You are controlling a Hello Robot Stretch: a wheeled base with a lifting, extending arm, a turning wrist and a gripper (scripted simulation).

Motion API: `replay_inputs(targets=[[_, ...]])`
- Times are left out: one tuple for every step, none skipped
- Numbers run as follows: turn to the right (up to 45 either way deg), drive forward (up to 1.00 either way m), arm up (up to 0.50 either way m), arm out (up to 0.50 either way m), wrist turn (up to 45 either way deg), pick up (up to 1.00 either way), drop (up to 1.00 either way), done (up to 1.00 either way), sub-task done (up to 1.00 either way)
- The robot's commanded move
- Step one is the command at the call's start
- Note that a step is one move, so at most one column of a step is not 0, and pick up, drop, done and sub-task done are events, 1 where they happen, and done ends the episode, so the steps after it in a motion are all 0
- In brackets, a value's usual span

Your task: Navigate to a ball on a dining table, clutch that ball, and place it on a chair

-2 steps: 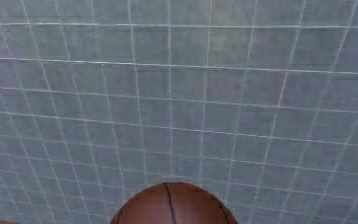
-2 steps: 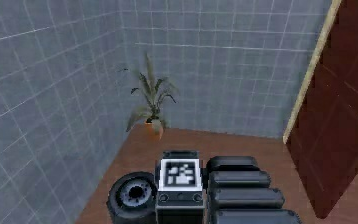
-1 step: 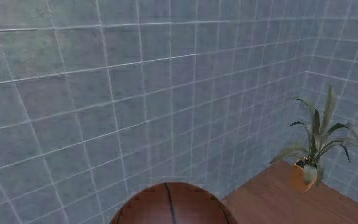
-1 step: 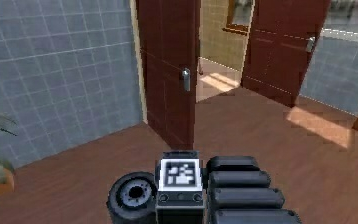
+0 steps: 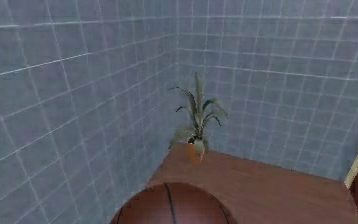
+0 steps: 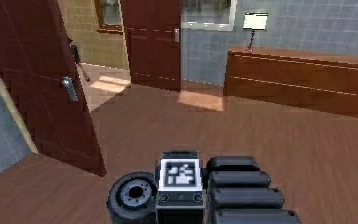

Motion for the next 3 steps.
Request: replay_inputs(targets=[[45.0,0.0,0.0,0.0,0.0,0.0,0.0,0.0,0.0],[45.0,0.0,0.0,0.0,0.0,0.0,0.0,0.0,0.0],[45.0,0.0,0.0,0.0,0.0,0.0,0.0,0.0,0.0]])
